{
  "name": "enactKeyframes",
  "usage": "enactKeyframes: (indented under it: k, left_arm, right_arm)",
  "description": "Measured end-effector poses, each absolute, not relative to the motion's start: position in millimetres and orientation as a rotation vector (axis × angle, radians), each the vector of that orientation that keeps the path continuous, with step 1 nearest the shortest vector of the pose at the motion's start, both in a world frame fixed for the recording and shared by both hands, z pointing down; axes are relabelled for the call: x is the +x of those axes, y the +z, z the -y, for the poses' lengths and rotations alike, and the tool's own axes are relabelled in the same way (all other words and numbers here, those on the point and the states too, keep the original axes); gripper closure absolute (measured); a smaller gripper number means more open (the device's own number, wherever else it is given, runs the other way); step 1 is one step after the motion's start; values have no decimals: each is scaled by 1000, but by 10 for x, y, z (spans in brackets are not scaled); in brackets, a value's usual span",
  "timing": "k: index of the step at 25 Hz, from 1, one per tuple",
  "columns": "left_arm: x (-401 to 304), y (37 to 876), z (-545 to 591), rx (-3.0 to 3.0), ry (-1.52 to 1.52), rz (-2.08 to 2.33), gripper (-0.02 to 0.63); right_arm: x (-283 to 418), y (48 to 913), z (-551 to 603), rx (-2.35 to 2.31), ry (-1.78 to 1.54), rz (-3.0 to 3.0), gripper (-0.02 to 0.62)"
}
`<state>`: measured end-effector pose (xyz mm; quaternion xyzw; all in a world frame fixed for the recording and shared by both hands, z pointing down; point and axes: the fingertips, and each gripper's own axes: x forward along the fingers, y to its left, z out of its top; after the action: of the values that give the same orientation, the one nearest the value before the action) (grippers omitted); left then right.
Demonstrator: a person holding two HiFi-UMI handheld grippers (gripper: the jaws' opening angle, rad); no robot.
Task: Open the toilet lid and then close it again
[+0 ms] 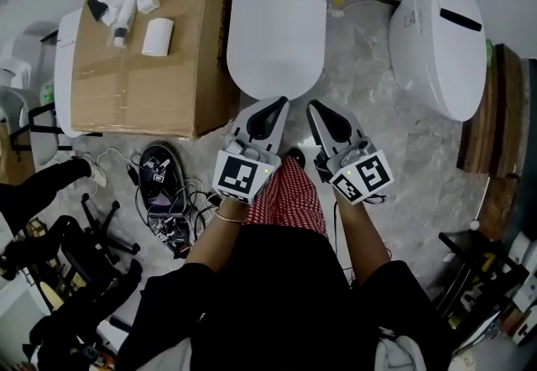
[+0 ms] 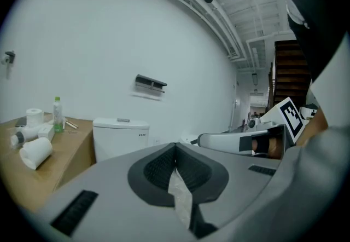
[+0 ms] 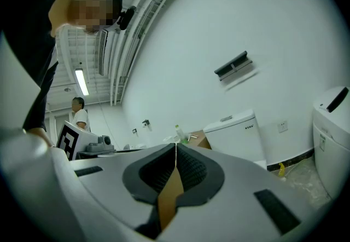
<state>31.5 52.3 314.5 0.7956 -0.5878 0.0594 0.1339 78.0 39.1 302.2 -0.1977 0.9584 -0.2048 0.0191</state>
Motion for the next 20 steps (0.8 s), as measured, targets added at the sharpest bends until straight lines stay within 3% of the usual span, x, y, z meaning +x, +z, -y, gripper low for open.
enactKeyframes:
  k: [20]
  left_arm:
    - [125,3607,-432,2251,146,1661,603]
  right_arm:
    - [529,3472,-324,-631,-652,-3035,575]
